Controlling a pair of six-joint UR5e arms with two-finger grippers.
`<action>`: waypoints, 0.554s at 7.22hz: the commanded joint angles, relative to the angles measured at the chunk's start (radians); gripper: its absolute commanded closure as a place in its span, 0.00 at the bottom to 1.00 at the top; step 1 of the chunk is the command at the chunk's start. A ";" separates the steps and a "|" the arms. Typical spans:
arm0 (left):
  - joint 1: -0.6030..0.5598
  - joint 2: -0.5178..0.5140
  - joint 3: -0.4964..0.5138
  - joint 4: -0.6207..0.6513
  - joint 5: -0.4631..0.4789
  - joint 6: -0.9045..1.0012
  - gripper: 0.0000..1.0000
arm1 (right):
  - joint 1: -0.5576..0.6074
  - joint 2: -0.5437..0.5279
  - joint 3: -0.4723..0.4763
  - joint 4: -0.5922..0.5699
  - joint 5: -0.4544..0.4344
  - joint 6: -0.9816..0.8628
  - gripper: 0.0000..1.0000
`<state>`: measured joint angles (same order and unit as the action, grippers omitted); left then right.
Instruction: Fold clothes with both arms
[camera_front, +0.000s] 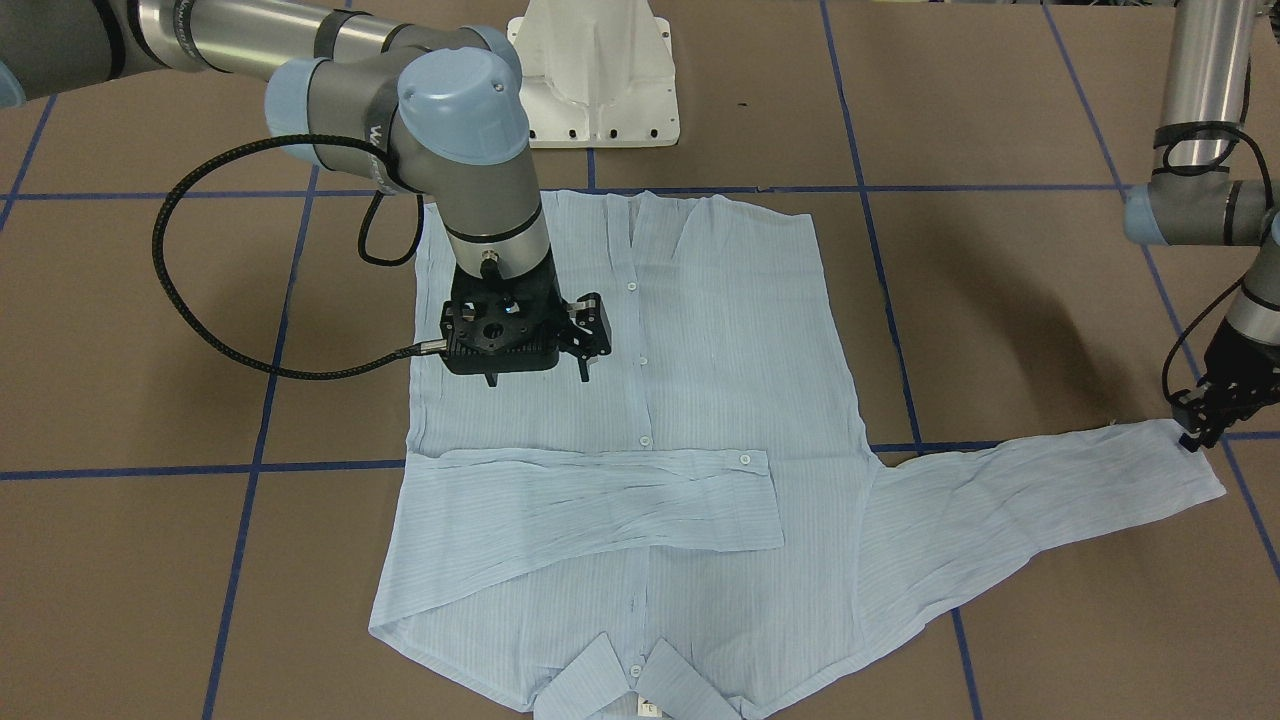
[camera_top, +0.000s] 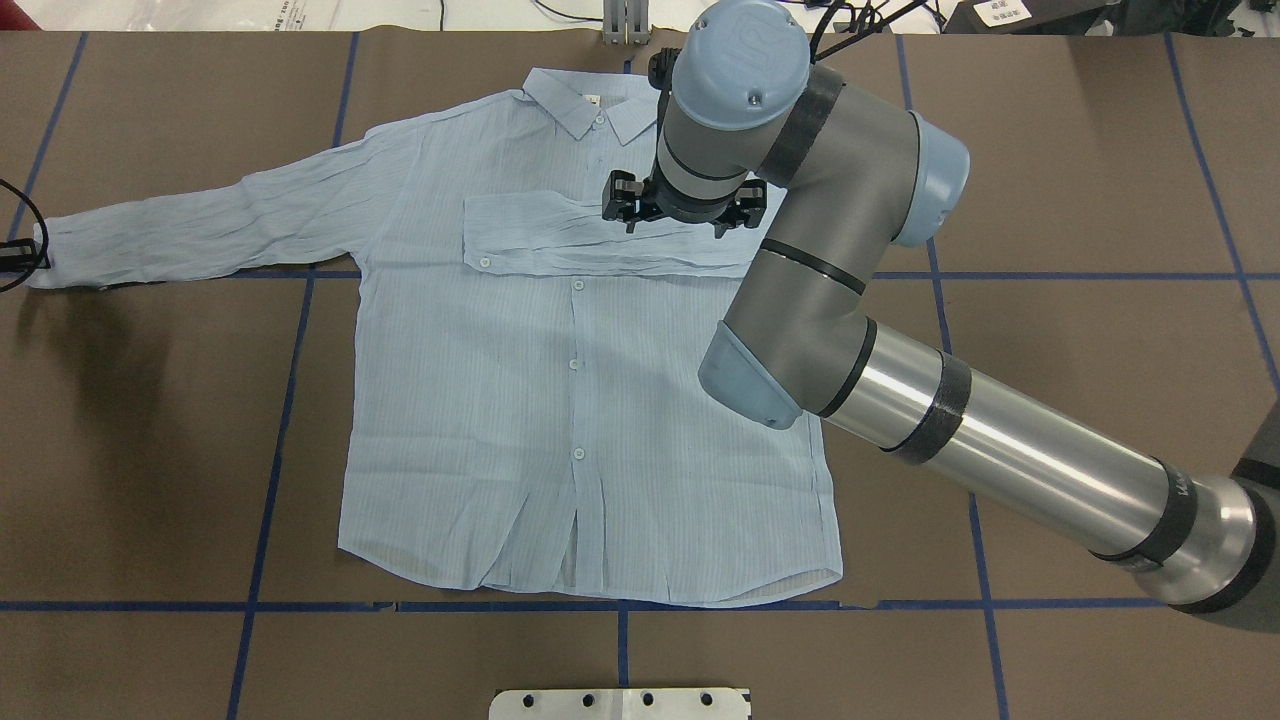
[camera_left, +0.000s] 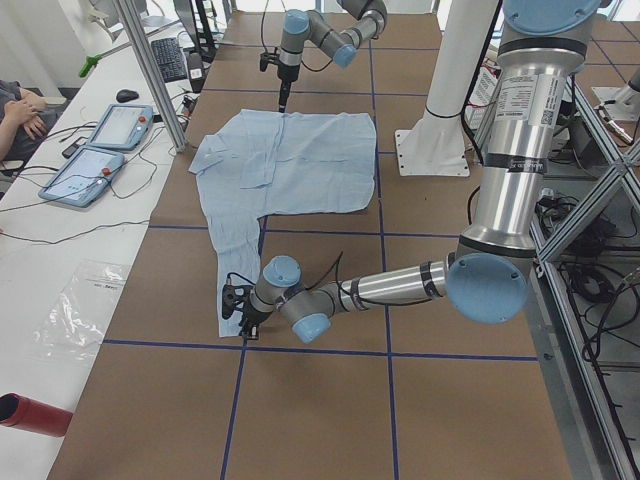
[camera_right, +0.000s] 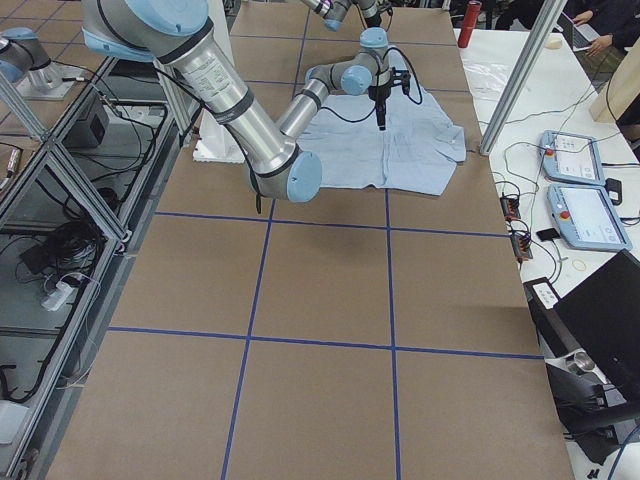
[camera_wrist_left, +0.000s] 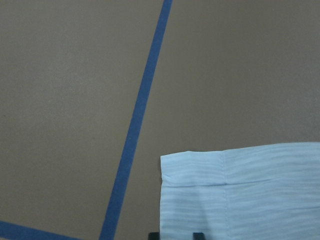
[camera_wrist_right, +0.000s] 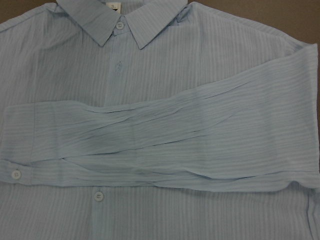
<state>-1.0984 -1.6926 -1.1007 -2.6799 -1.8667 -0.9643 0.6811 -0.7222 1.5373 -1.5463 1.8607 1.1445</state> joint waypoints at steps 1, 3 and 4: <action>0.000 0.001 -0.001 0.000 0.000 0.003 0.69 | 0.000 0.000 0.000 0.000 0.000 0.000 0.00; 0.000 0.001 -0.001 0.000 0.000 0.004 0.68 | 0.000 0.000 0.000 0.000 0.000 0.000 0.00; 0.000 0.001 -0.001 0.000 0.000 0.003 0.68 | 0.000 0.000 -0.002 0.000 0.000 0.000 0.00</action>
<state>-1.0983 -1.6920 -1.1008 -2.6799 -1.8668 -0.9609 0.6811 -0.7225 1.5366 -1.5463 1.8607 1.1444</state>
